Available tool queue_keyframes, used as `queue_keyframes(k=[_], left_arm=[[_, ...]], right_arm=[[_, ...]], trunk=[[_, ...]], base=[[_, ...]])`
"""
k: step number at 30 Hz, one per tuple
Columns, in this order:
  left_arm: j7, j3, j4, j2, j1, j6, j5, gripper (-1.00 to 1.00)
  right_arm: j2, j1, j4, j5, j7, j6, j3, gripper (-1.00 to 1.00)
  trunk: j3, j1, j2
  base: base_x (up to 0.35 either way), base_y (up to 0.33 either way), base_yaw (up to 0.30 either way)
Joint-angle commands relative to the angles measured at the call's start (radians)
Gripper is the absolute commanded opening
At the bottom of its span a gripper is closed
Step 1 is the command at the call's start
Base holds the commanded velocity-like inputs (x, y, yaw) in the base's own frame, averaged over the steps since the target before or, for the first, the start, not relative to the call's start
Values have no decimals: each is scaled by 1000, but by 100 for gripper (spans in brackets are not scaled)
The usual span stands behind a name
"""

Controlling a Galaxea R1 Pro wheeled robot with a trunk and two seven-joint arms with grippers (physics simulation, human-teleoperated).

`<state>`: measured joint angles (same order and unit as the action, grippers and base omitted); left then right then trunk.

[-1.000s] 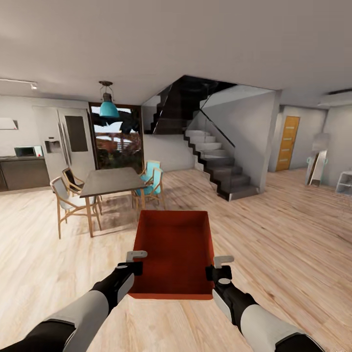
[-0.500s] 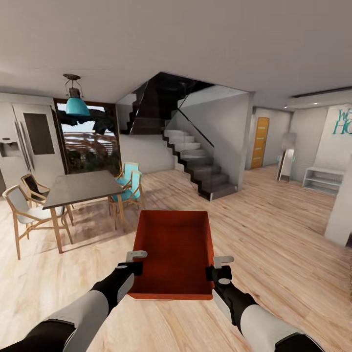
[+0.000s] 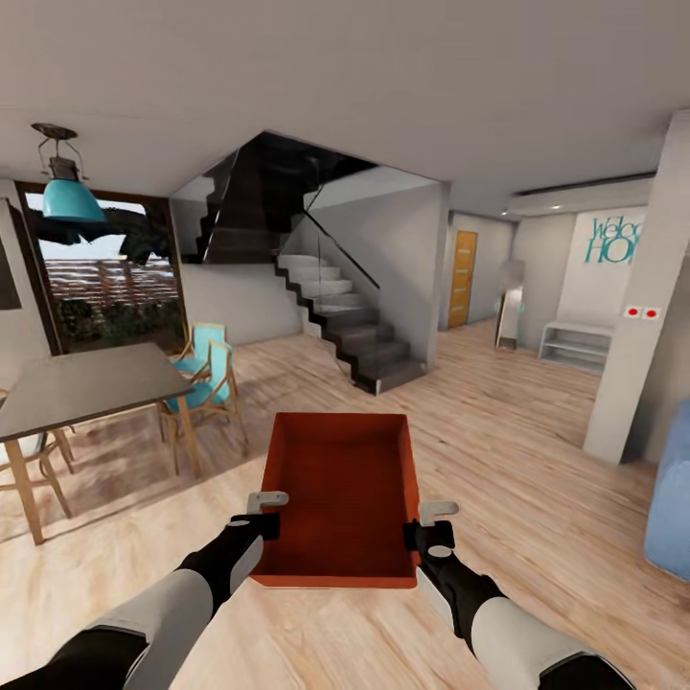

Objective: Move the two storage containers from the living room to the garage. In the garage, place one container on the floor and stack the other container on top of it (either order is fine).

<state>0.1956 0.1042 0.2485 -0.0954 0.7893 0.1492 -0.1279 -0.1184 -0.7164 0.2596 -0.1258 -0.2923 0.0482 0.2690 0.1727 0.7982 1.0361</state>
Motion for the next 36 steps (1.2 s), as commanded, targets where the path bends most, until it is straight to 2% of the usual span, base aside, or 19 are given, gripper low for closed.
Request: queue_keyframes(k=[1,28,36], left_arm=[[12,-55,6,36,1,-40,14,-100],[12,-57,8,36,1,-40,14,-100],[12,-57,8,36,1,-40,14,-100]], right_arm=[[13,-1,-3,-17,-61,6,-71,-100],[13,-1,-3,-16,-61,6,-71,-100],[13,-2,-3,-17,-56,7,-71,-100]], trunk=[[1,1,1],[1,1,1],[1,1,1]], base=[[322,79,-281],[322,79,-281],[322,79,-59]])
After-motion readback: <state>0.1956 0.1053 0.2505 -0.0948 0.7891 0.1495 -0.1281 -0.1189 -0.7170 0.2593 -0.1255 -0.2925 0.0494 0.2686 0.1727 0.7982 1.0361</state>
